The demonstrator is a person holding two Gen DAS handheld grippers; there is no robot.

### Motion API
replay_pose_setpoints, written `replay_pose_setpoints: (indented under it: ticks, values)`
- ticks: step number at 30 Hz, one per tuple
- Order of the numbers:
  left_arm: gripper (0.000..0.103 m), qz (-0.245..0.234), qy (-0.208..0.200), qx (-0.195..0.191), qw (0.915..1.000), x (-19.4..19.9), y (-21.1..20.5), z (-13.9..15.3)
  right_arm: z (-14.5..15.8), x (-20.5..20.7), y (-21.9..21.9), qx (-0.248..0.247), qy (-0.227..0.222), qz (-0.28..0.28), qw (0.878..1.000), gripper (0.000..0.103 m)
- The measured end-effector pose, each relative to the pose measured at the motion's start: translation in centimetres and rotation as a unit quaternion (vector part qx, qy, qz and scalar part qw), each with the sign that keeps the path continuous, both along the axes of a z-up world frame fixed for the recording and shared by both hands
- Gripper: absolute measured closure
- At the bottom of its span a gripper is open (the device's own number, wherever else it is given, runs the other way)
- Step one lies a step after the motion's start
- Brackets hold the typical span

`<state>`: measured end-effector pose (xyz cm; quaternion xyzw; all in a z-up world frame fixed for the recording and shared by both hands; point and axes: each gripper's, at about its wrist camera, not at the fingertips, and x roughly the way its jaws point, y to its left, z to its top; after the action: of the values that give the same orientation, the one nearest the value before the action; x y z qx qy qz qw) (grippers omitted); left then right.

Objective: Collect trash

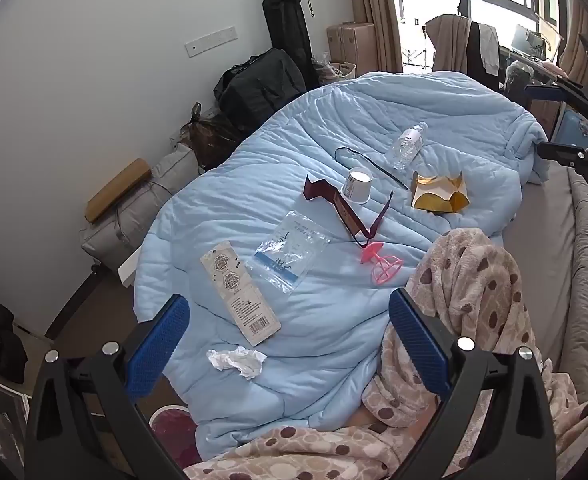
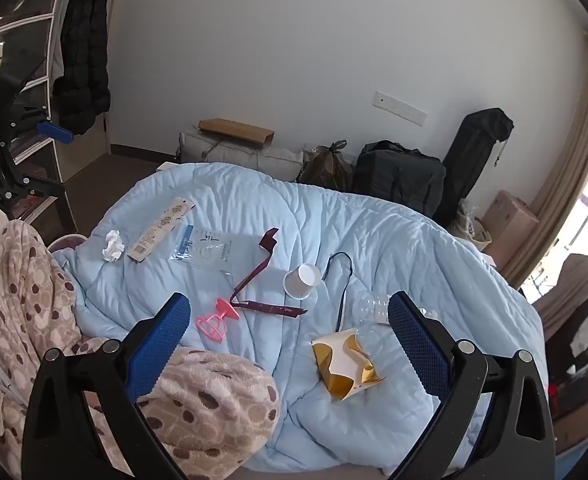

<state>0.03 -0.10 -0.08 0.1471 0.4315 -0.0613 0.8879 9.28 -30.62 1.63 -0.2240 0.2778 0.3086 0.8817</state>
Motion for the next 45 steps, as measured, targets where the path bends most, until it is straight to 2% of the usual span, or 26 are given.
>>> replay_pose_setpoints:
  ticks: [11, 45]
  values:
    - [0.005, 0.0, 0.012, -0.02, 0.9997, 0.4, 1.0, -1.3, -0.5, 0.1, -0.2, 0.0, 0.013, -0.002, 1.0, 0.007]
    - [0.005, -0.005, 0.019, -0.023, 0.9996, 0.4, 0.0, -1.0, 0.2, -0.5, -0.2, -0.002, 0.014, 0.003, 1.0, 0.007]
